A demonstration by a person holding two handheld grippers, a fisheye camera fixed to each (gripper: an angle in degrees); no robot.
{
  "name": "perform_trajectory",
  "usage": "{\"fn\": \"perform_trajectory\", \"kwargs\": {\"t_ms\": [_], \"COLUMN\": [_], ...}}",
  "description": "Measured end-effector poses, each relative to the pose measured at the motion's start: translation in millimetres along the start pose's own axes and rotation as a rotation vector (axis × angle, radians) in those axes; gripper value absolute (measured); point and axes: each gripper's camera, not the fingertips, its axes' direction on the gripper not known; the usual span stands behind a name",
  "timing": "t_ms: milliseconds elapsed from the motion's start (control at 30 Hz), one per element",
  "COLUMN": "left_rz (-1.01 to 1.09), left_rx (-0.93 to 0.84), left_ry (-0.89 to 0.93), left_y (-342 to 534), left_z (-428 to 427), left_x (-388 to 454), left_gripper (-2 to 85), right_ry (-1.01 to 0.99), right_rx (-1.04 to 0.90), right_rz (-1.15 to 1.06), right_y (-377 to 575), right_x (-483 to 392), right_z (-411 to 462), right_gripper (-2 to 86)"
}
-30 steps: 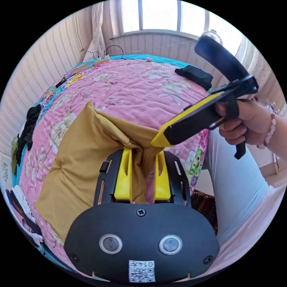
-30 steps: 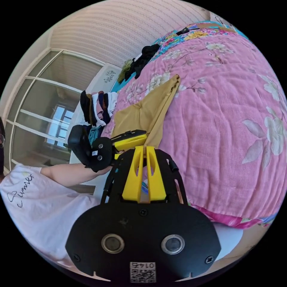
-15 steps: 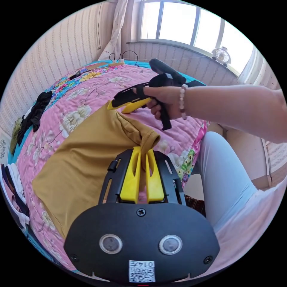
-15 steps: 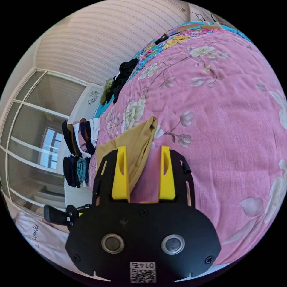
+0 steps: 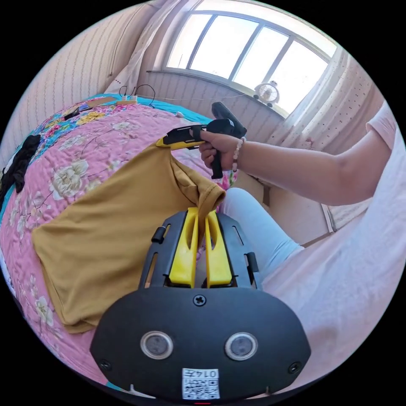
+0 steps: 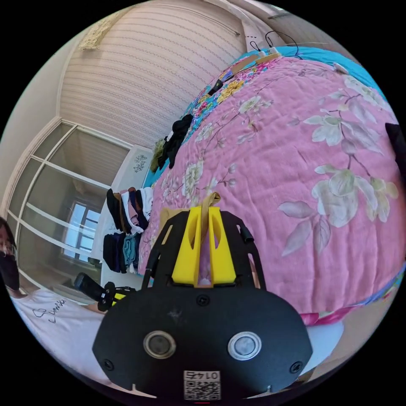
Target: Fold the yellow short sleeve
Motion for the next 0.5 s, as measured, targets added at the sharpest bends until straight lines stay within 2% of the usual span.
{"fn": "perform_trajectory", "kwargs": {"t_ms": [167, 300, 400, 500], "left_rz": [0.077, 0.013, -0.038, -0.187], "left_rx": [0.052, 0.068, 0.085, 0.139], "left_ry": [0.166, 0.285, 0.233, 0.190], "left_y": [-4, 7, 22, 43], "left_z": [-11, -15, -30, -55], "left_x": [18, 9, -7, -38], "left_gripper": [-0.7, -0.5, -0.5, -0.6], "right_ry": [-0.014, 0.074, 0.121, 0.102], "right_rx": [0.095, 0.098, 0.066, 0.036], "right_rz": [0.066, 0.099, 0.046, -0.046], "right_y": [38, 65, 69, 55], "right_x": [11, 4, -18, -53], "right_z": [-74, -105, -92, -55], "right_gripper": [1.8, 1.8, 1.8, 1.9]}}
